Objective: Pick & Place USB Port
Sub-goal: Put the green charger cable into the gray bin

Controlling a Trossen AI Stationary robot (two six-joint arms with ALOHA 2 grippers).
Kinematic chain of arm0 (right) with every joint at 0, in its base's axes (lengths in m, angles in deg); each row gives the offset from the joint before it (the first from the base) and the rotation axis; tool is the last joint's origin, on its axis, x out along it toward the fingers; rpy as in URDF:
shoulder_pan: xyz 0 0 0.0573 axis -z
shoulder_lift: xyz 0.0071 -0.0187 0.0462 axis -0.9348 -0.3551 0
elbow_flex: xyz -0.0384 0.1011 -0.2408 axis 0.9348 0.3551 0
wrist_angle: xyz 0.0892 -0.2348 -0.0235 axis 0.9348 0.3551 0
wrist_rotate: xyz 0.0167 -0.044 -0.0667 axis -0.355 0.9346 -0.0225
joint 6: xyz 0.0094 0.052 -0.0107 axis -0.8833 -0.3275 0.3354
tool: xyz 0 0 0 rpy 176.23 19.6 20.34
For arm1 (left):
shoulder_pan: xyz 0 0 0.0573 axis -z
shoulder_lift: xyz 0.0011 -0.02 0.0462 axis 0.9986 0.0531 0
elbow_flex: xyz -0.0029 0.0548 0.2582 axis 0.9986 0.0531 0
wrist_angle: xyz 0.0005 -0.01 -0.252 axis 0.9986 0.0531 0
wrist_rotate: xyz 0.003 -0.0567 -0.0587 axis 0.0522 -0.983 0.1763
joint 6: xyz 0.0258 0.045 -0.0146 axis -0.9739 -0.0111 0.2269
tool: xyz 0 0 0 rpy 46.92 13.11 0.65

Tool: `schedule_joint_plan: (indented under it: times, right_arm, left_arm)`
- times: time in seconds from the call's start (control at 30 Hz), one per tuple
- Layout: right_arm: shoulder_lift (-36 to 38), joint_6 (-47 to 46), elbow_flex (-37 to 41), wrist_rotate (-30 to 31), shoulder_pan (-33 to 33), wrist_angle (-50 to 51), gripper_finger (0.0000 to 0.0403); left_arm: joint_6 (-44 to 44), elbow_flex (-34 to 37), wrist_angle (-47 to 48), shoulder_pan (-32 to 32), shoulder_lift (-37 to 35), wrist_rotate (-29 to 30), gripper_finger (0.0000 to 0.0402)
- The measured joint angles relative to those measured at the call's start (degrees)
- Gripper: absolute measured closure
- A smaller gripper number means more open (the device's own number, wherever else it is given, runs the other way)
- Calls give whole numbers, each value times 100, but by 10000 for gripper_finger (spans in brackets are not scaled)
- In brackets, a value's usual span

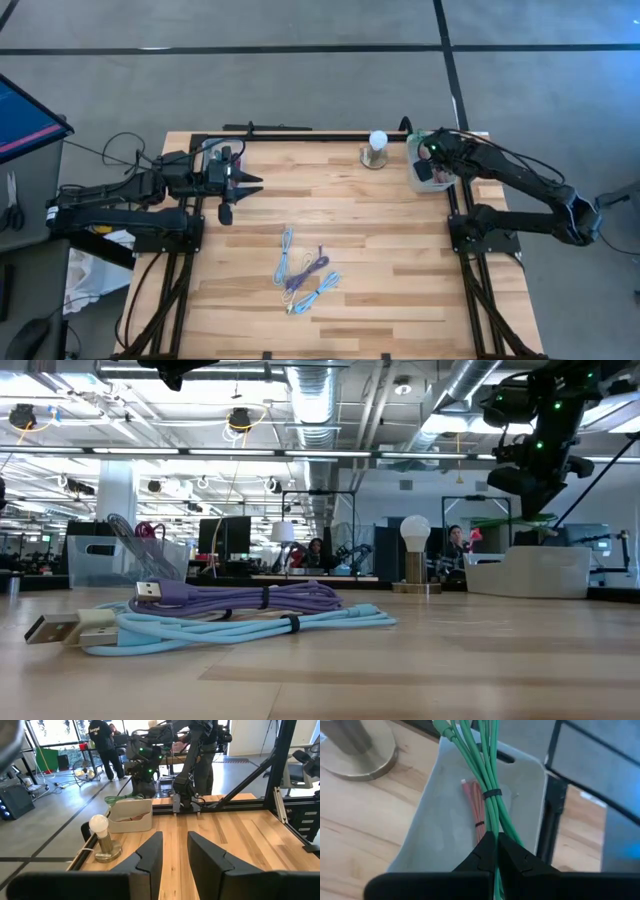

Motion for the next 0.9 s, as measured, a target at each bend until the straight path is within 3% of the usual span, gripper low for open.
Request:
schedule_joint_plan:
  times: [0.27, 0.9]
  right_arm:
    - [-296, -12, 0, -332, 139, 42, 403]
    - [-1373, 9, 0, -58, 251, -11, 398]
  left_arm:
    - [0, 0, 2, 0, -2, 0, 312]
    - [20, 0, 4, 0, -2, 0, 312]
